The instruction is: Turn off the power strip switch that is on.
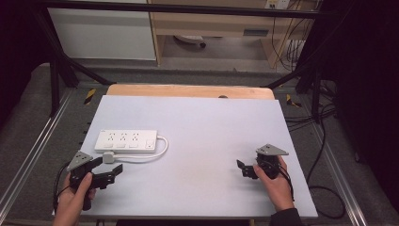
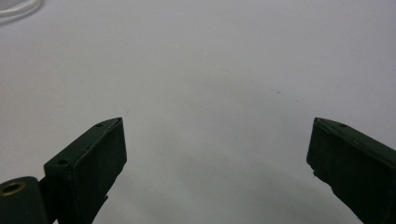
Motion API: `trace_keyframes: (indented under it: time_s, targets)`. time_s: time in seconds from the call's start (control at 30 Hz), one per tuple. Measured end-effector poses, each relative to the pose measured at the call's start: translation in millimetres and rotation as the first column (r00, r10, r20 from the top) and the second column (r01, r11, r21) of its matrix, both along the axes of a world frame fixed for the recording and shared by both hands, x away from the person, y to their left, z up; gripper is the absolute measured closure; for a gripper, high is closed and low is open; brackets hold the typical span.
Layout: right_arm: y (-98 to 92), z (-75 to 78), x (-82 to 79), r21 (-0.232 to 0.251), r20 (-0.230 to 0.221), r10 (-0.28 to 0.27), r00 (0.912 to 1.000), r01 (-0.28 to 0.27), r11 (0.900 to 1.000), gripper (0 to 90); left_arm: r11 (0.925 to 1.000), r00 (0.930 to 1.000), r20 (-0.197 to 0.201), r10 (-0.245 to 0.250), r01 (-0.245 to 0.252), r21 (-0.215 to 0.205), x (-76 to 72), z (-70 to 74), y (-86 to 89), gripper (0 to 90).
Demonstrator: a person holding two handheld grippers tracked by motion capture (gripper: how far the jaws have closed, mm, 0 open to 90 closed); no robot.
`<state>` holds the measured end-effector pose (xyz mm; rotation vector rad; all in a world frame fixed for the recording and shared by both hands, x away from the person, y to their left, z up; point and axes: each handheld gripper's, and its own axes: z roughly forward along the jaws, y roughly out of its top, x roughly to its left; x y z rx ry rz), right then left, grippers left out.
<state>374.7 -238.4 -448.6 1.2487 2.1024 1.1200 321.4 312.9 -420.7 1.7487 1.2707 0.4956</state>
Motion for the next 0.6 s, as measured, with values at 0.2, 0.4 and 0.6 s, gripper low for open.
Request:
trace_keyframes:
  time_s: [0.2, 0.4, 0.6]
  targets:
    - [-2.4, -0.7, 1.9, 0.010, -0.006, -0.004, 1.0000, 0.004, 1.000, 5.3, 0.9999, 0.9999, 0.009, 0.007, -0.007, -0.007, 0.8, 0.7, 1.4, 9.4]
    - [-1.5, 0.3, 1.1, 0.012, -0.008, -0.006, 0.9999, 0.007, 1.000, 5.1, 0.9999, 0.9998, 0.020, -0.003, 0.003, -0.017, 0.0, 2.4, 1.0, 9.1]
    - [-1.3, 0.7, 1.5, 0.012, -0.005, -0.008, 1.0000, 0.008, 1.000, 4.6, 0.9994, 0.9995, 0.029, -0.014, 0.015, -0.031, -0.3, 4.6, 0.7, 7.5]
